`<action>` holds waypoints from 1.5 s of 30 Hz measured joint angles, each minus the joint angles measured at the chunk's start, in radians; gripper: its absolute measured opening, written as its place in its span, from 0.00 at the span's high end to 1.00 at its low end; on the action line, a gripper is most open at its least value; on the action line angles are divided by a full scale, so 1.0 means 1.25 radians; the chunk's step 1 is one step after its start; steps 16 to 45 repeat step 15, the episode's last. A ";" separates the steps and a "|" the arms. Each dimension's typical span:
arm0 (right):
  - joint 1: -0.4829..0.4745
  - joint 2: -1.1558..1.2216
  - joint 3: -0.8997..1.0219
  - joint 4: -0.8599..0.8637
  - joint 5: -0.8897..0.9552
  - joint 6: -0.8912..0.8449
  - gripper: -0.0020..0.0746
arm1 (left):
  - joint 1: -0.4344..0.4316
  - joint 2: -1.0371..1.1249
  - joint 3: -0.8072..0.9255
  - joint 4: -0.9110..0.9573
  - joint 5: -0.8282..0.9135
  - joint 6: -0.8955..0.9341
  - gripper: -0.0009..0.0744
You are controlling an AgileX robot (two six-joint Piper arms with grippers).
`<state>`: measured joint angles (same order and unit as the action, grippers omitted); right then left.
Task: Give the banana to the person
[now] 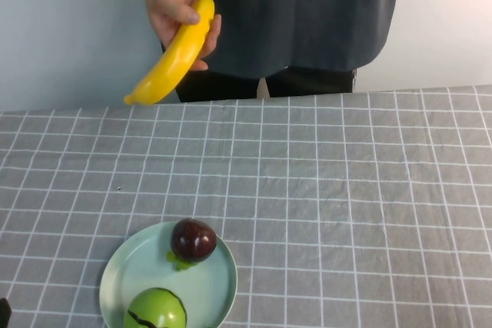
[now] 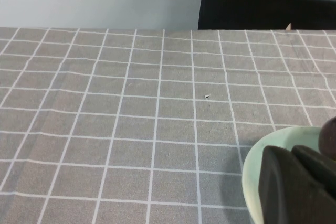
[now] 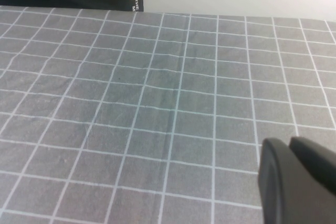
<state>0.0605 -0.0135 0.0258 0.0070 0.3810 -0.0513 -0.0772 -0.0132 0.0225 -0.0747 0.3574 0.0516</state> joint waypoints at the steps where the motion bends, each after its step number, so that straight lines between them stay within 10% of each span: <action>1: 0.000 0.000 0.000 0.000 0.000 0.000 0.98 | 0.000 0.000 0.000 0.000 0.002 0.000 0.99; 45: 0.000 0.000 0.000 0.000 0.000 0.000 0.98 | 0.000 0.000 0.000 0.002 0.007 0.000 0.99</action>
